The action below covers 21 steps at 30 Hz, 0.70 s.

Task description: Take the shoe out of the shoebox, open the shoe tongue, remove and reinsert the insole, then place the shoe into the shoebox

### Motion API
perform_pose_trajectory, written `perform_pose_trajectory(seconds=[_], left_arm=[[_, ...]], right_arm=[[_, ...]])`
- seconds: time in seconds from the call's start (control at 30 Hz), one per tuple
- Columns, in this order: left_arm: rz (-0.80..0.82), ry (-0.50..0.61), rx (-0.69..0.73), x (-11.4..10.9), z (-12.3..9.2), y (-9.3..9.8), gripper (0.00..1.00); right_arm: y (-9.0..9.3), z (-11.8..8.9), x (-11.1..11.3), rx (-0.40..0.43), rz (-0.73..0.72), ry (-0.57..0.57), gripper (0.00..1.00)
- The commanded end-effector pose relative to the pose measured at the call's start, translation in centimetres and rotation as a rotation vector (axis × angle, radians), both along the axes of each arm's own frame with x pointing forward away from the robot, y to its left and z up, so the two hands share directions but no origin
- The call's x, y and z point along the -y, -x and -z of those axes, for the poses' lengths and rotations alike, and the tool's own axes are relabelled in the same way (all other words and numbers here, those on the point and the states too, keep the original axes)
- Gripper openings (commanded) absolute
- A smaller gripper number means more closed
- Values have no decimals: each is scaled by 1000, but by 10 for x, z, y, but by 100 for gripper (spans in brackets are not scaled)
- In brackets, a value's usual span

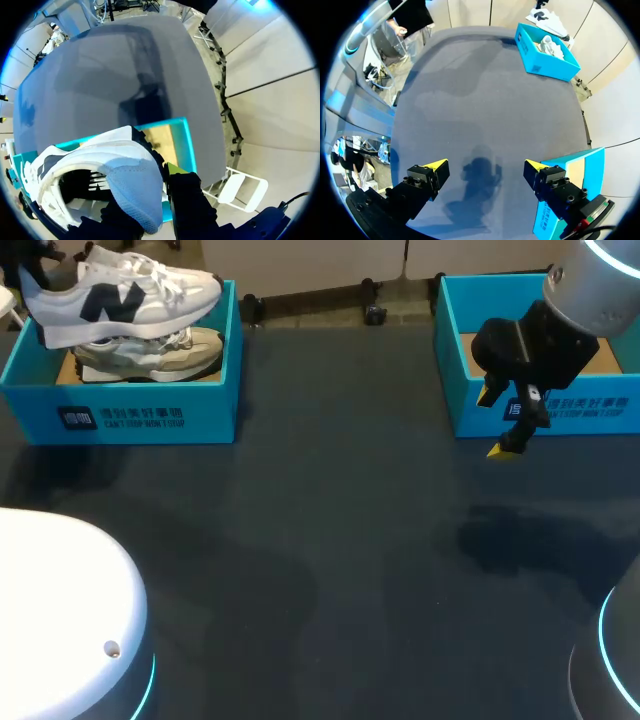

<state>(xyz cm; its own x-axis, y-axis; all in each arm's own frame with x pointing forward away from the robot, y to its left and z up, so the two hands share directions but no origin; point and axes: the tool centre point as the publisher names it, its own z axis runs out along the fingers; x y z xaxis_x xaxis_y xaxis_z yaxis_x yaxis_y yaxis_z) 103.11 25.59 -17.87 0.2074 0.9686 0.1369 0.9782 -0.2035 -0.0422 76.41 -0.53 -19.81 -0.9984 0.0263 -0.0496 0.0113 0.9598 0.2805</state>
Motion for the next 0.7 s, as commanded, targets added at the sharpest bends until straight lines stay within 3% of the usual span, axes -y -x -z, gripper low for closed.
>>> perform_pose_trajectory(seconds=[0.03,0.7], left_arm=[[-1,-10,64,7,-5,34,0],[13,-24,73,76,-5,123,0]], right_arm=[[-1,1,-1,-1,0,3,100],[-1,1,-1,-1,0,3,100]])
